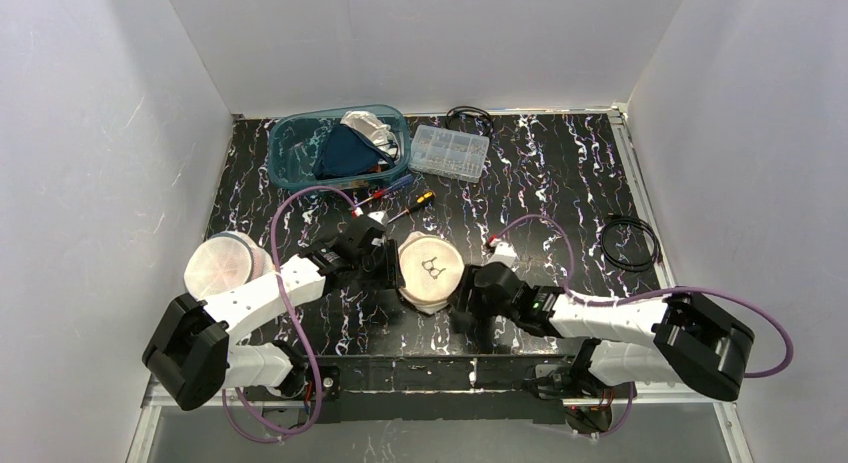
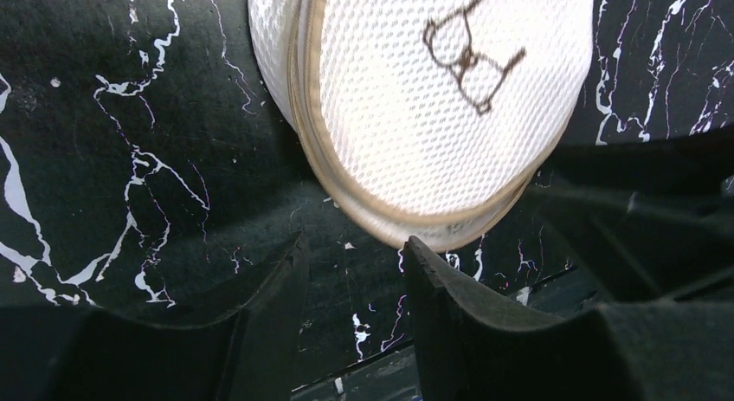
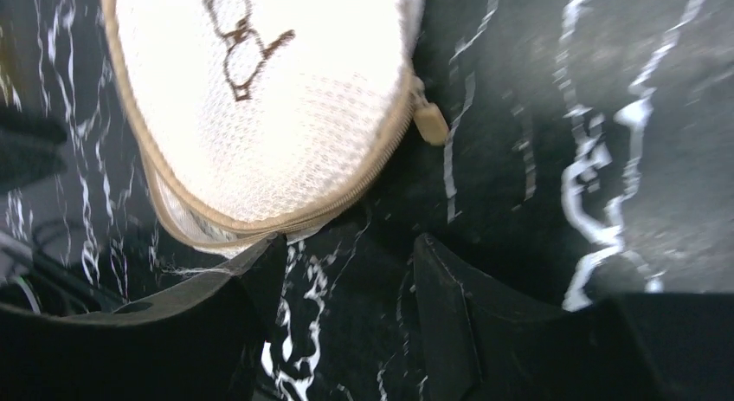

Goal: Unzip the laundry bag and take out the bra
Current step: Adjust the laundry bag at the center of the board.

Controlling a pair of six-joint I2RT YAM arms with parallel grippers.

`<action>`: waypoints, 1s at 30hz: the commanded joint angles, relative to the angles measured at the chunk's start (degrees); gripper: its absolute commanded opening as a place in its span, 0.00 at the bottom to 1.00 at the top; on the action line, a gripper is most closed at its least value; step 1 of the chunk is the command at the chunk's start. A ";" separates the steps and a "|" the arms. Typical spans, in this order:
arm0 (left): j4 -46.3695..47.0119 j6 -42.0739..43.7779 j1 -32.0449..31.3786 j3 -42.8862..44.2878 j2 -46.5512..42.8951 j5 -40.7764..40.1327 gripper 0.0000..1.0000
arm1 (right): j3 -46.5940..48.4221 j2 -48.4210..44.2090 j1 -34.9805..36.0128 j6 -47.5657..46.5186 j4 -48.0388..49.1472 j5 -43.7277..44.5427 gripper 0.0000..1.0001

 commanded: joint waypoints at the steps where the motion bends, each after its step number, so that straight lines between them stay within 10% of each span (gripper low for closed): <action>1: -1.64 0.43 0.44 0.11 -0.38 -1.05 0.42 | -0.49 -0.75 -6.39 -2.17 1.73 -3.02 0.64; 16: -2.80 -0.01 2.25 1.76 -3.25 -5.02 0.43 | 0.59 -9.52 -10.62 2.84 -0.32 -9.67 0.74; 30: 6.27 4.32 4.59 10.98 14.83 -3.04 0.36 | 1.70 6.18 -10.09 12.81 9.38 -5.71 0.68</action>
